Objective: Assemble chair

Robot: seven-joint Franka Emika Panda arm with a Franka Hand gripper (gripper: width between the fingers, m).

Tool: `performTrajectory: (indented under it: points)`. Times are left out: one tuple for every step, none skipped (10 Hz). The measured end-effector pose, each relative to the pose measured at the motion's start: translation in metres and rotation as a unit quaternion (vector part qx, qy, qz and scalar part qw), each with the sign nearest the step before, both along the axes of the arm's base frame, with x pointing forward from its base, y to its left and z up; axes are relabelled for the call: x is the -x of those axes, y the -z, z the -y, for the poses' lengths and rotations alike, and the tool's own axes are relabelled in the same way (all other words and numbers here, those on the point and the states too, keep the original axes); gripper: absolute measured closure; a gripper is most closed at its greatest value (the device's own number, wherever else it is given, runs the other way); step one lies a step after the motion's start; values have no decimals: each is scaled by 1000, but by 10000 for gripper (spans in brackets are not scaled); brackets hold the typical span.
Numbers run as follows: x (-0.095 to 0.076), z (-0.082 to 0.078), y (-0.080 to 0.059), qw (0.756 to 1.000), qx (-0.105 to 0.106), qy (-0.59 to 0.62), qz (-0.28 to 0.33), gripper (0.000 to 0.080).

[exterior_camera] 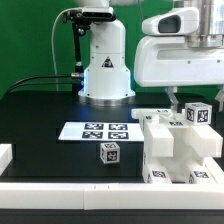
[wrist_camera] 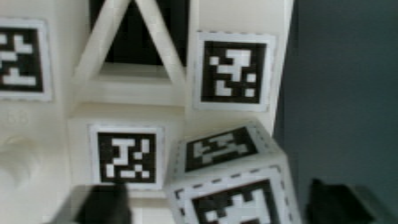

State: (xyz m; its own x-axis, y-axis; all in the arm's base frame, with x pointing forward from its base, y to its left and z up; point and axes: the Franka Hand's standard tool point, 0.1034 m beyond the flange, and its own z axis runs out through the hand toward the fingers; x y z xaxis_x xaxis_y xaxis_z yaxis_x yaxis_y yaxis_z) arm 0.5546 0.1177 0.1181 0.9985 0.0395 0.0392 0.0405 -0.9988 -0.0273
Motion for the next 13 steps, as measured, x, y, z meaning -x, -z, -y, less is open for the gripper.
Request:
performTrajectory:
  points:
    - [0, -1, 0, 999, -2, 33, -1, 490]
    - [0, -1, 0, 998, -3, 69, -2, 518]
    - [0, -1, 0, 996, -5, 91, -3, 518]
    - [0, -1, 0, 989, -8, 151, -4, 518]
    - [0, -2, 0, 977, -10, 214, -5, 518]
    - [0, -5, 0, 960, -15, 280, -5, 518]
    - [1, -5, 0, 939, -20, 343, -6, 518]
    - [1, -5, 0, 919, -27, 393, -11, 518]
    - [2, -7, 0, 876, -33, 481, -17, 517]
    - [2, -8, 0, 838, -36, 545, -20, 517]
    - [2, -7, 0, 830, -37, 556, -21, 517]
    - [2, -8, 0, 814, -40, 579, -24, 517]
    - [2, -7, 0, 791, -41, 609, -27, 515]
